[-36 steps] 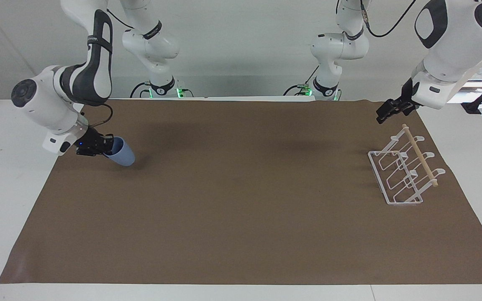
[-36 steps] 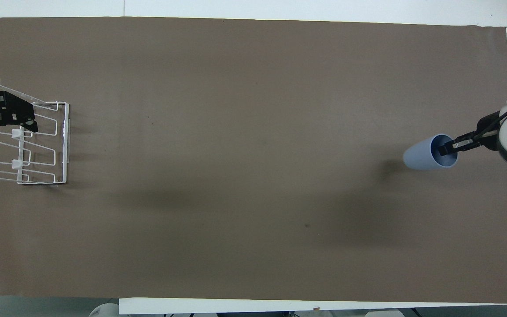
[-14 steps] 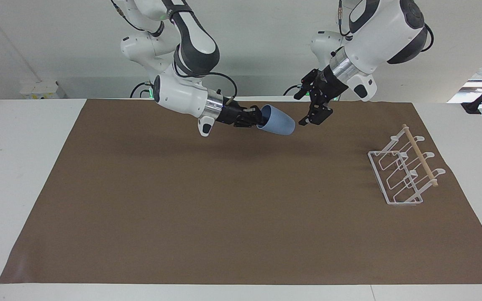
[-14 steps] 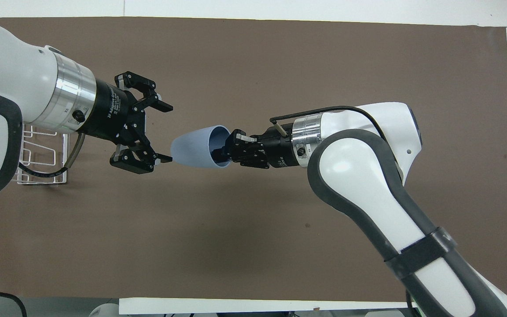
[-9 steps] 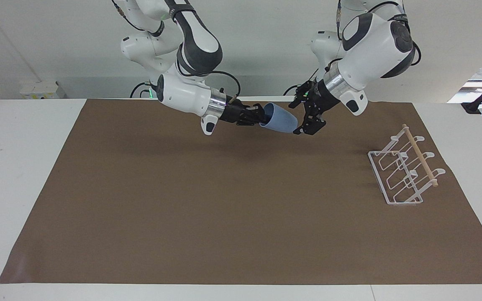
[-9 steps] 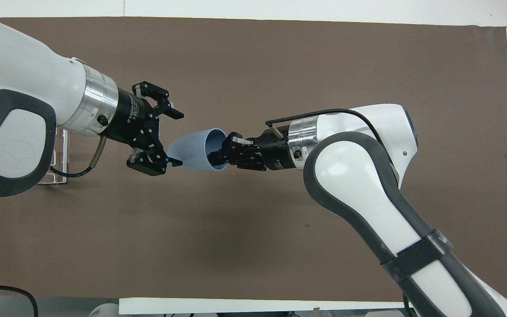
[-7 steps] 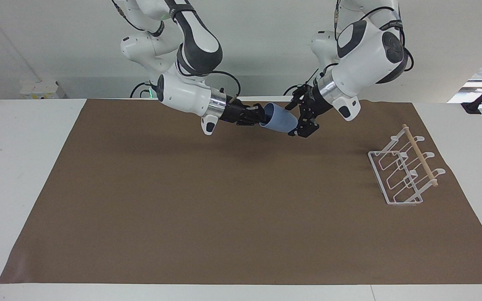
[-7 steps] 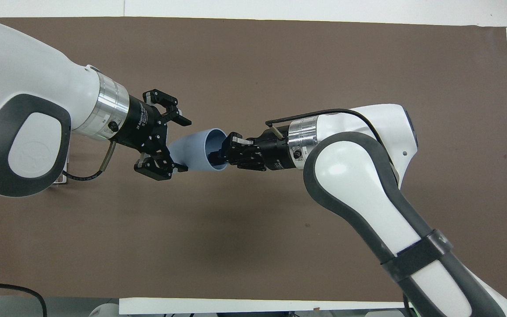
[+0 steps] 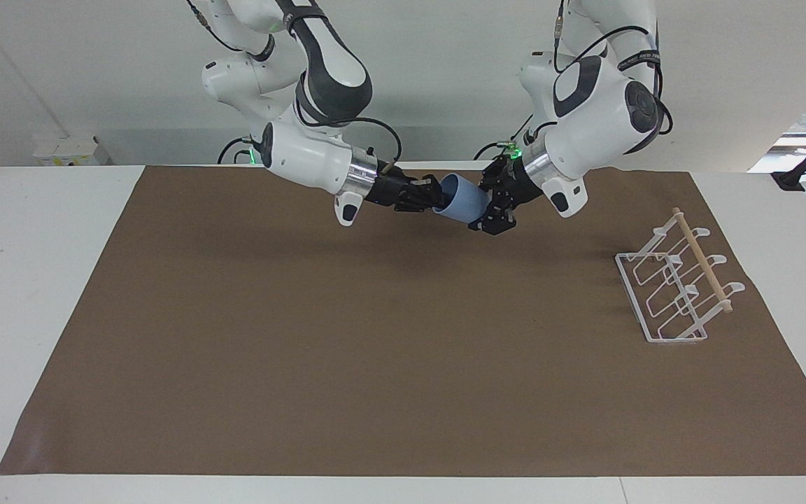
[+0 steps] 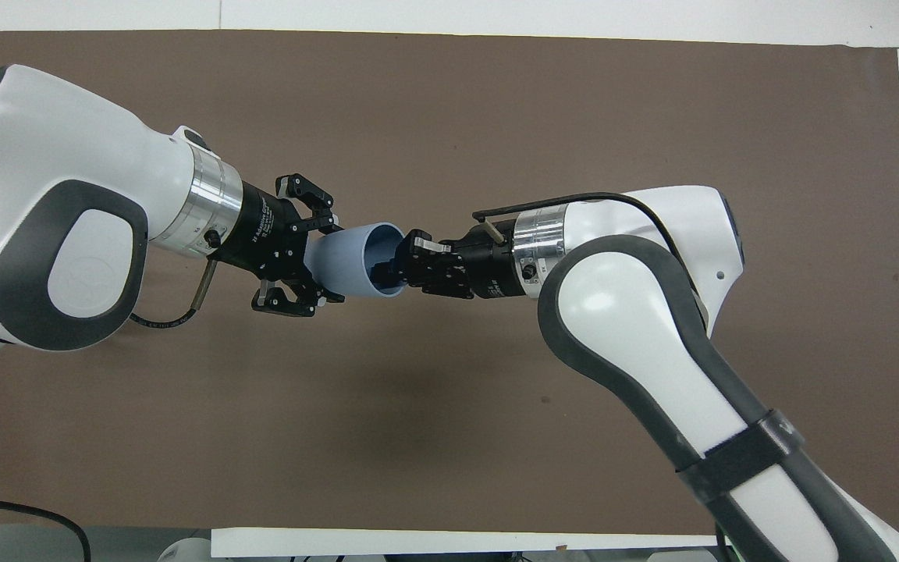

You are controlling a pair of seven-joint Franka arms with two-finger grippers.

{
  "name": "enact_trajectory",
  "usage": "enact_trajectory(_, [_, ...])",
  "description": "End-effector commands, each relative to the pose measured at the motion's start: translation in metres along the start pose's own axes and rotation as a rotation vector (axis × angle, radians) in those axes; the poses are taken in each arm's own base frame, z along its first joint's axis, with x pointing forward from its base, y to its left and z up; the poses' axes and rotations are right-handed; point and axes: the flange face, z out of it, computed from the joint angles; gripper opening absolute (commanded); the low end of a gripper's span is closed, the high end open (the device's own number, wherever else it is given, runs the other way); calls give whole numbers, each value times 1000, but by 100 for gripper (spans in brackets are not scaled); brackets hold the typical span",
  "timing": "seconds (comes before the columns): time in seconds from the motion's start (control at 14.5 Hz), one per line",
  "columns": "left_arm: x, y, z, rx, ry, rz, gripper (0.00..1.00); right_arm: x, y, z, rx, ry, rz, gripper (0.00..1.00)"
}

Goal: Hang cup on cup holder
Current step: 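Grasp the cup base with the left gripper while the right gripper releases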

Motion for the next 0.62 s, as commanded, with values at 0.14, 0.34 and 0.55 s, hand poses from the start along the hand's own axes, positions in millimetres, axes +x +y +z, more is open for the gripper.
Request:
enact_trajectory(0.14, [-3,-11,-2,19,-12,57,0,0,-3,-4,20,13,11,89])
enact_trajectory(0.34, [23,-5,-19,18,-6,7,0,16,-4,-56,32,48,0,99])
enact_trajectory(0.55, [45,-3,-22,22,221,-14,0,33,10,-153,-75,81,-59,99])
